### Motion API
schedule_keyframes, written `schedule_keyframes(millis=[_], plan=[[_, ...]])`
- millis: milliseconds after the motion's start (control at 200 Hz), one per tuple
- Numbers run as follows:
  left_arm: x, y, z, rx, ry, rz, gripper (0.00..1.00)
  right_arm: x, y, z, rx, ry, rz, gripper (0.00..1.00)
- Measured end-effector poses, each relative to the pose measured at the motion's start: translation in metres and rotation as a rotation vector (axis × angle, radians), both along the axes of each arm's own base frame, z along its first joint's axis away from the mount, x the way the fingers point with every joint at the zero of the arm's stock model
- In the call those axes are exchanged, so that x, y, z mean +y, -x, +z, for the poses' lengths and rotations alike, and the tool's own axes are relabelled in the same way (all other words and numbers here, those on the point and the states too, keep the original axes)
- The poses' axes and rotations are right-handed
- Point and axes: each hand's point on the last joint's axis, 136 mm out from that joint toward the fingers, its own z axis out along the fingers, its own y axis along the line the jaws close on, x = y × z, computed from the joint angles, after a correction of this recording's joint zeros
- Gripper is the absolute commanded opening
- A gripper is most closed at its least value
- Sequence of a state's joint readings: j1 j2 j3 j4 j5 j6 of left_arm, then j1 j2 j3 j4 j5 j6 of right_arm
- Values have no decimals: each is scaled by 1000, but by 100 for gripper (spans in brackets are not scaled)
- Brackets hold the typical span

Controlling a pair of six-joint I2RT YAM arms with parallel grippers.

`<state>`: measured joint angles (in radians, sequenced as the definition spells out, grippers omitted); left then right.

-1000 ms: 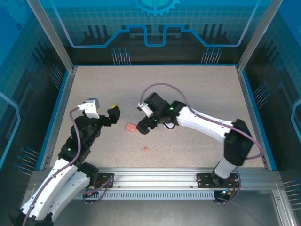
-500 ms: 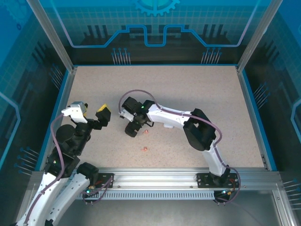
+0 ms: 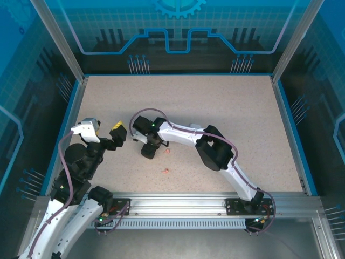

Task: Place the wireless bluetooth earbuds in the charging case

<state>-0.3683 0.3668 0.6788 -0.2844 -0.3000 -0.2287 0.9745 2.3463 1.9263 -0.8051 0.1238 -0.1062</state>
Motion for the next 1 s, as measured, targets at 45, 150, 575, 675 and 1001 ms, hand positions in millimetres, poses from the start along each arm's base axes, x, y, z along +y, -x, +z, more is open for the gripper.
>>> schedule_keyframes(millis=[45,150,575,675,1001], plan=[[0,0,0,0,0,0,99,-1,1,0,2,2,0,74],[0,0,0,0,0,3,99,0,2,0,12,-3,1,66],[0,0,0,0,0,2,99,-11,7,2,1,-20,-1,52],[-1,-1,-1,4,0,-5,98,-27,8,12,-29,-16,-6,52],[-30,-25,-34,155,11,-104,95,-82,14,118,-312,-152,2,52]])
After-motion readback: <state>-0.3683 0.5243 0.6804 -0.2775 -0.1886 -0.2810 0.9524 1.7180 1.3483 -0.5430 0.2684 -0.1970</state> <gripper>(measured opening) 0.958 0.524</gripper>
